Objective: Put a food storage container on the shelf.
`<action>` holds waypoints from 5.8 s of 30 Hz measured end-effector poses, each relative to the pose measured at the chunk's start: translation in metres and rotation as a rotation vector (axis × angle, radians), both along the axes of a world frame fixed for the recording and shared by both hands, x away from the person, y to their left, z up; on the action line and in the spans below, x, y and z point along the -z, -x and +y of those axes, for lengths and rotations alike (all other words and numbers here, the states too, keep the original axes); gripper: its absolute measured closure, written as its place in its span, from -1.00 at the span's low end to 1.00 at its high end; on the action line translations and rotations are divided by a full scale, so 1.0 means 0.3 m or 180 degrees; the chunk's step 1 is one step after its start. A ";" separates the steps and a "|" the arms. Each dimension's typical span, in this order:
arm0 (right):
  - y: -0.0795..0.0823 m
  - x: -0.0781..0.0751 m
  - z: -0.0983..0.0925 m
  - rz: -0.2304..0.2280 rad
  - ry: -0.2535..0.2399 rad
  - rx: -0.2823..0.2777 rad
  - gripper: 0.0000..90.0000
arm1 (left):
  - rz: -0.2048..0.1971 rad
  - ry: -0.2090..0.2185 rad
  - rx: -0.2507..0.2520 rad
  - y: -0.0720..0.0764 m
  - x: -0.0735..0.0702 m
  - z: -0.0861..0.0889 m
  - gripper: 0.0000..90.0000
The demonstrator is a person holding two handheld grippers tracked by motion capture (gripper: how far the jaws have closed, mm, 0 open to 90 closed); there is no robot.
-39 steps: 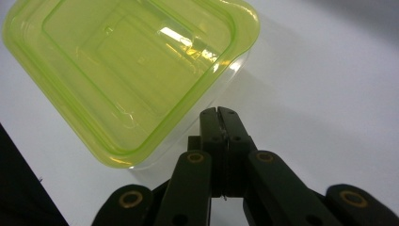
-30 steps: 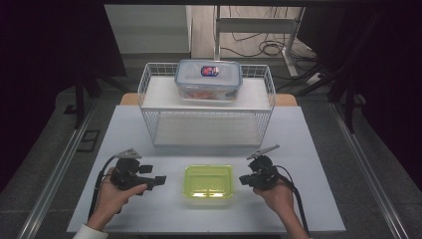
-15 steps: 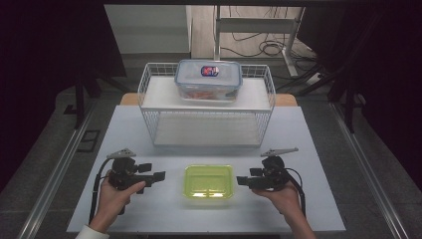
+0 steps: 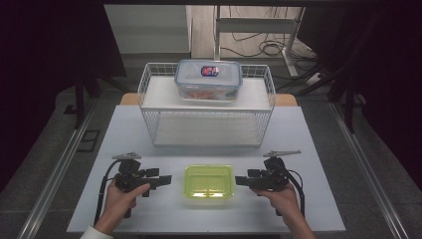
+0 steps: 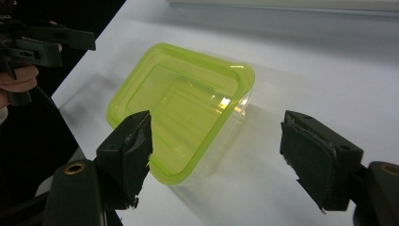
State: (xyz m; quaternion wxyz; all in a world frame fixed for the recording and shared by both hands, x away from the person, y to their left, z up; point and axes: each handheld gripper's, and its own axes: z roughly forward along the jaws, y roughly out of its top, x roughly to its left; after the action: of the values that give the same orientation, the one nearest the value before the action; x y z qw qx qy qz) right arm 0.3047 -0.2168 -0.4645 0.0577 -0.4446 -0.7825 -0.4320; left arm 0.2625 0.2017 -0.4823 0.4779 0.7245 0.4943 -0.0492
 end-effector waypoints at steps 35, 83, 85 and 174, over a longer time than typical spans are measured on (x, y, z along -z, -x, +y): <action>-0.048 0.127 0.049 0.0601 -0.0310 0.0102 0.14 | 0.0742 0.0650 0.0169 -0.096 0.153 -0.088 -0.04; 0.034 -0.063 0.059 -0.0054 -0.0571 -0.0293 0.80 | 0.0113 0.0852 0.0460 -0.022 -0.026 -0.070 0.74; 0.040 -0.079 0.061 -0.0109 -0.0567 -0.0312 0.80 | 0.0054 0.0831 0.0473 -0.018 -0.042 -0.069 0.74; -0.372 -0.778 0.107 -0.1322 -0.0734 -0.0281 0.81 | -0.1055 0.0758 0.0558 -0.482 -0.760 -0.016 0.78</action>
State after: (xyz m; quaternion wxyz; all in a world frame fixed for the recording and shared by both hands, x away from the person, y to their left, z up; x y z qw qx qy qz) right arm 0.4163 -0.1846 -0.2310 -0.0352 -0.3021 -0.7418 -0.5977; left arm 0.4071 0.1968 -0.2542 0.6287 0.7013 0.3349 -0.0289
